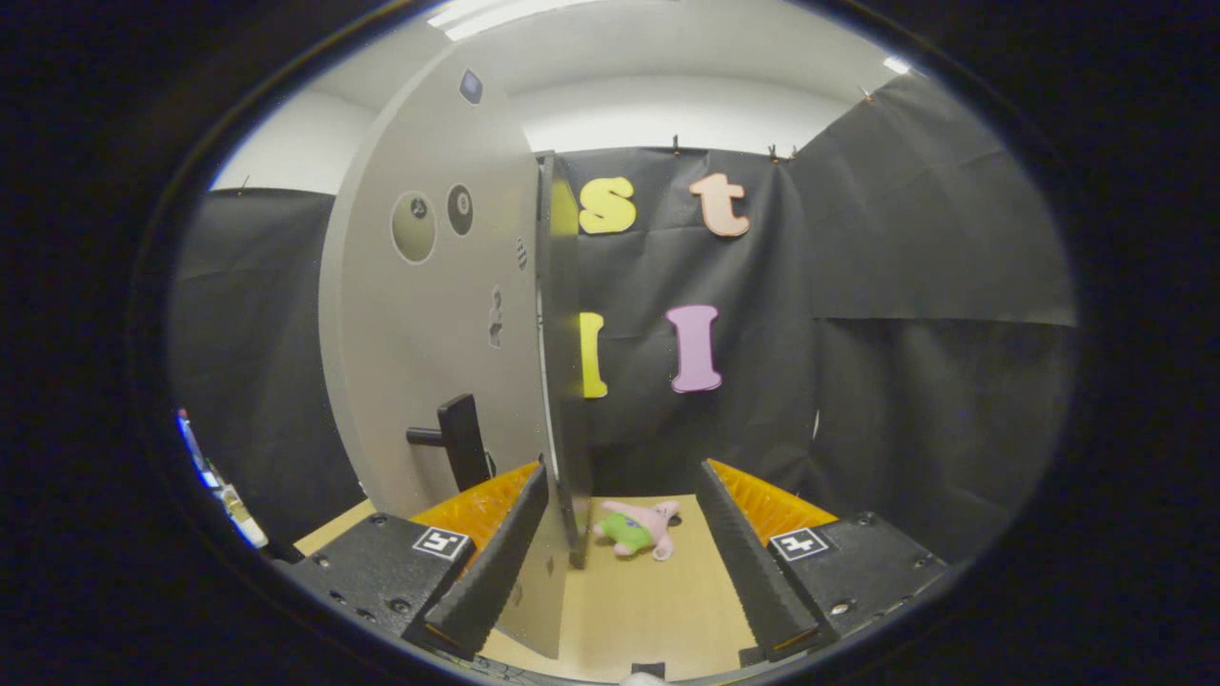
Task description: Open the shoe cabinet door, grab the shoes and put them into the shoe cabinet, then close the shoe cabinet door.
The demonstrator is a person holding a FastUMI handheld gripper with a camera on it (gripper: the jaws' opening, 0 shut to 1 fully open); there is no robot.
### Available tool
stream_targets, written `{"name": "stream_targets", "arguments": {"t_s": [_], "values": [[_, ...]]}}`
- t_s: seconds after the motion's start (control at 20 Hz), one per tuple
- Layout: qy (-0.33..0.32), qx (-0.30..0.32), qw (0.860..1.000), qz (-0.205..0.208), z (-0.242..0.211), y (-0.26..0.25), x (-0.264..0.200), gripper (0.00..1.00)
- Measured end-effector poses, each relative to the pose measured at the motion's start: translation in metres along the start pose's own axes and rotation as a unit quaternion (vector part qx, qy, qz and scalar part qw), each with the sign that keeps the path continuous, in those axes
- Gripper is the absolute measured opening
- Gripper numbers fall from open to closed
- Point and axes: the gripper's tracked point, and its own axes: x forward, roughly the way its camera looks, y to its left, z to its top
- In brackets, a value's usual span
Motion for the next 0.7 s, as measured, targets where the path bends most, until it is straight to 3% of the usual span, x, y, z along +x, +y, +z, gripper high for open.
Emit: {"name": "stream_targets", "arguments": {"t_s": [0.4,0.7], "values": [[0.001,-0.007,0.999,0.054,0.005,0.017,0.009,0.95],[0.003,-0.027,0.997,0.072,0.001,0.071,0.000,0.91]]}}
